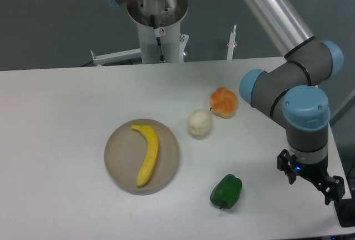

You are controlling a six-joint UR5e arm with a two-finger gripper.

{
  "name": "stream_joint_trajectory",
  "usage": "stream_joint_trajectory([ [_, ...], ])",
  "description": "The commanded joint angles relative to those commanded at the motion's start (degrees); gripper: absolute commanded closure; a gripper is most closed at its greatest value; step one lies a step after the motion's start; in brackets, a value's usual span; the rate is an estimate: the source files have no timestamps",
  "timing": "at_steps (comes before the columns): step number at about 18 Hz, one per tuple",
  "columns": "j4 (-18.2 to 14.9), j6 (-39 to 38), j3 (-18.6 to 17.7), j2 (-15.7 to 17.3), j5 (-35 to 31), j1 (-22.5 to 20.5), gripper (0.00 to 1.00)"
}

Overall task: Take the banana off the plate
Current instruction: 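Move the open gripper over the yellow banana on the plate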

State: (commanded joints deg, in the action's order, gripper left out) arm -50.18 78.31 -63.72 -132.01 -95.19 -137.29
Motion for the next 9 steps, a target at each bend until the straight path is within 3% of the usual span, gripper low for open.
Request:
stream_joint_trajectory([
  [9,-0.09,-1.31,-0.97,1.05,0.00,0.44,0.00],
])
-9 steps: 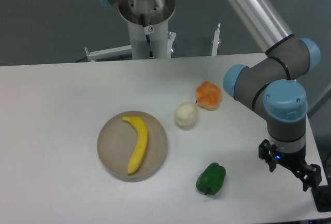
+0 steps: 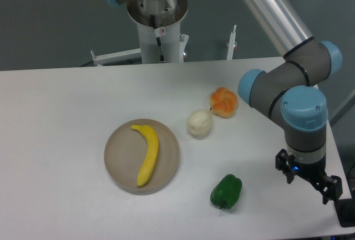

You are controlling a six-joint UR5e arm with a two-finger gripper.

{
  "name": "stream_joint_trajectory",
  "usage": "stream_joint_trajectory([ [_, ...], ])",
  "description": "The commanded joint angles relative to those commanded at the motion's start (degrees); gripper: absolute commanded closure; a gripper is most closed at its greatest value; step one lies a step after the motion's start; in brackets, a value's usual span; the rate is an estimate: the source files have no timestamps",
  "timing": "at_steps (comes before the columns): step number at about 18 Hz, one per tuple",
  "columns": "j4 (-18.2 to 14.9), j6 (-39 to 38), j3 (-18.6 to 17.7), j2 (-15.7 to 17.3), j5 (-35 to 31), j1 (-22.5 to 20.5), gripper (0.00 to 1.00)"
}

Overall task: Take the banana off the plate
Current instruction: 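Move the open gripper over the yellow banana on the plate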

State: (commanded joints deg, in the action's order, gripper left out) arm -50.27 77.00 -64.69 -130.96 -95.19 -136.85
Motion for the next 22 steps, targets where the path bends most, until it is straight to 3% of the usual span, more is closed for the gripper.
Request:
stream_joint_trajectory([
  [3,-0.26,-3.41,-3.07,3.50,0.09,0.35,0.00],
  [5,-0.62,-6.67,-7.01,7.81,0.09,2.19,0.00],
  [11,-1.76,-18.96,-16.77,15.20,0.52,5.01,0.00],
  [15,-1.94,-34.15,-24.94,19.85,8.76,6.42,0.00],
  [18,-1.93,-41.20,-30.83,23.98,13.79,6.77,0.00],
  [22,-1.32,-44.99,-36.81,25.58,14.15,9.49,0.00],
])
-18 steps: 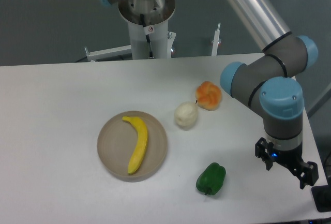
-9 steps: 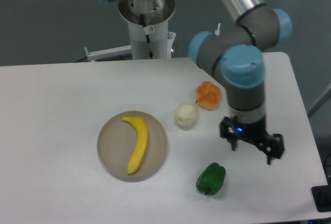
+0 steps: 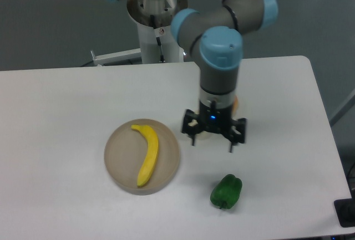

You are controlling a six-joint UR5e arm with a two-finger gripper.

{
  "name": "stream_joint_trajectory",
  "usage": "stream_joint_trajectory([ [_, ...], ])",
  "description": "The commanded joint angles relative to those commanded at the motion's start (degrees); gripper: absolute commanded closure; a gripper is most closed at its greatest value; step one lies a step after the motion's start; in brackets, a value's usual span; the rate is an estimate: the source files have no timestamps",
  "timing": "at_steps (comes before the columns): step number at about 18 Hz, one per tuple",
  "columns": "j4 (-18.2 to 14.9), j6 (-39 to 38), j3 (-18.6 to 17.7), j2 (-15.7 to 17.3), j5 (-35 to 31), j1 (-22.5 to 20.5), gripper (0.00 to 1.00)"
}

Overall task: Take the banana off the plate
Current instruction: 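Move the open gripper over the yellow banana on the plate, then lower the gripper onto the banana's stem end and close it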

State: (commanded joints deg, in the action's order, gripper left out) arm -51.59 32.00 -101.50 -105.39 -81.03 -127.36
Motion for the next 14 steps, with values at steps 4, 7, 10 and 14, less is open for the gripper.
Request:
stream_joint_trajectory([
  [4,2.02,-2.21,-4.14,-0.43,-0.88,2.99,0.00],
  [7,6.23,-2.30,-7.30,-1.49,-0.97,4.84,0.00],
  [10,10.45,-2.82,-9.15,-4.29,-4.38,7.72,0.00],
  [14,12.48,-4.58,-9.07,-6.32,-5.54,8.80,0.00],
])
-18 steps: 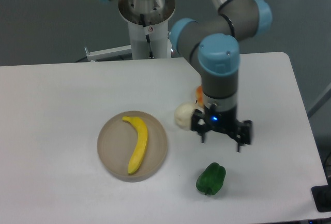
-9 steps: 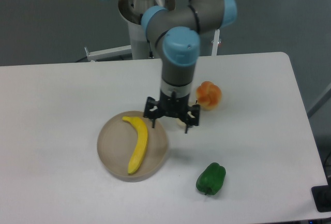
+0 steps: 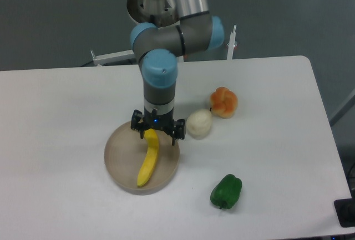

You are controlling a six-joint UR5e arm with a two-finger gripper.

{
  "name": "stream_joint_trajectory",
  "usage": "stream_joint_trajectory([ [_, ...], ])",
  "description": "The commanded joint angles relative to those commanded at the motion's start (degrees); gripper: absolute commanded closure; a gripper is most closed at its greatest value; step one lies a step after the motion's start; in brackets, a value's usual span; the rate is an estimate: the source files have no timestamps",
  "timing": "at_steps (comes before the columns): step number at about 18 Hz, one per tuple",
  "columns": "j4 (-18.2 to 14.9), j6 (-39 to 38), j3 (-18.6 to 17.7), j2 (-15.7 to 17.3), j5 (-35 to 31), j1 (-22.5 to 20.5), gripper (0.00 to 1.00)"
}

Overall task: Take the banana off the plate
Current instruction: 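Lower the gripper onto the banana's stem end and close it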

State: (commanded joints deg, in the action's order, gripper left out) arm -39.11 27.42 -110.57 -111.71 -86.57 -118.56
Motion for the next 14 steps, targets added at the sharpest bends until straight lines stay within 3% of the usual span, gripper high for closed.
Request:
stream_joint_trajectory([
  [14,0.09,-1.76,0.79,-2.02,-0.09,0.70,0.00],
])
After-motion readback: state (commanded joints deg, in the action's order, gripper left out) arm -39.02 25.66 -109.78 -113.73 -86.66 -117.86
